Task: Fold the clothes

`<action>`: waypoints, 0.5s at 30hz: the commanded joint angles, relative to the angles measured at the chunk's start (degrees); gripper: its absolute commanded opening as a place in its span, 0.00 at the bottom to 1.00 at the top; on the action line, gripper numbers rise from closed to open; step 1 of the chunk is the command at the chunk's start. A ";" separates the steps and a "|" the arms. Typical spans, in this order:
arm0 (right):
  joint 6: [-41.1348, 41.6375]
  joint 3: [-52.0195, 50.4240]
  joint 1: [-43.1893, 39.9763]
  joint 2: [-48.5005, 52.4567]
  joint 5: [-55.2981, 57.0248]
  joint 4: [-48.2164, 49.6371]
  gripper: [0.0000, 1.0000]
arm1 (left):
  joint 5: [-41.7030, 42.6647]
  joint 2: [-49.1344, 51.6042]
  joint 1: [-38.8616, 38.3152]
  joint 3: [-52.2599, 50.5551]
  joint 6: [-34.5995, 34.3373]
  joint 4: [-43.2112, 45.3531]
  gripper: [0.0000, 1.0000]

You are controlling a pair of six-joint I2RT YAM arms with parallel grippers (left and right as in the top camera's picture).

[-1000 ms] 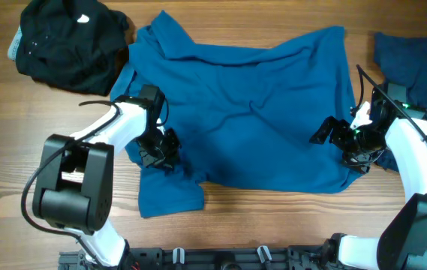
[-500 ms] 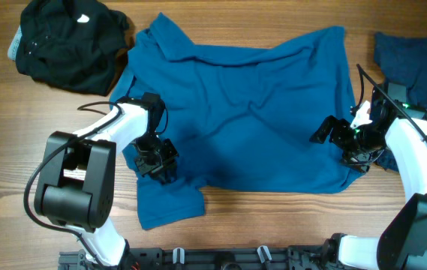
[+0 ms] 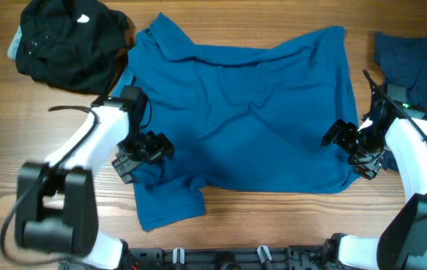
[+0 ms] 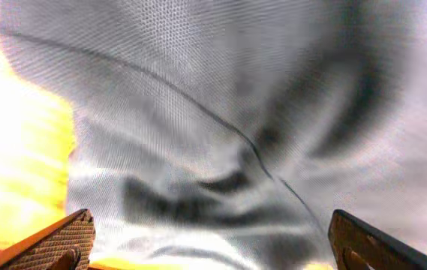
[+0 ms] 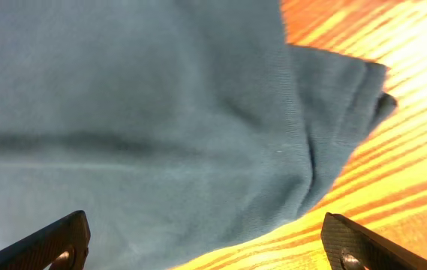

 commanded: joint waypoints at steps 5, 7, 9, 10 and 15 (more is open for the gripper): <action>10.12 -4.15 -0.28 -0.76 6.51 2.56 1.00 | -1.86 -12.00 0.17 -0.33 -0.59 -0.46 1.00; 10.40 -5.53 -0.28 -0.76 5.49 4.13 0.98 | -1.86 -13.07 0.17 -0.33 -0.59 -0.46 1.00; 9.99 -5.70 -0.28 -0.76 5.14 4.59 0.93 | -1.84 -13.22 0.17 -0.33 -0.57 -0.61 1.00; 9.97 -5.70 -0.28 -0.76 5.16 4.68 0.89 | -1.86 -13.18 0.17 -0.33 -0.57 -0.76 1.00; 9.79 -5.68 -0.28 -0.79 5.22 6.23 0.04 | -1.84 -13.16 0.17 -0.33 -0.57 -1.16 1.00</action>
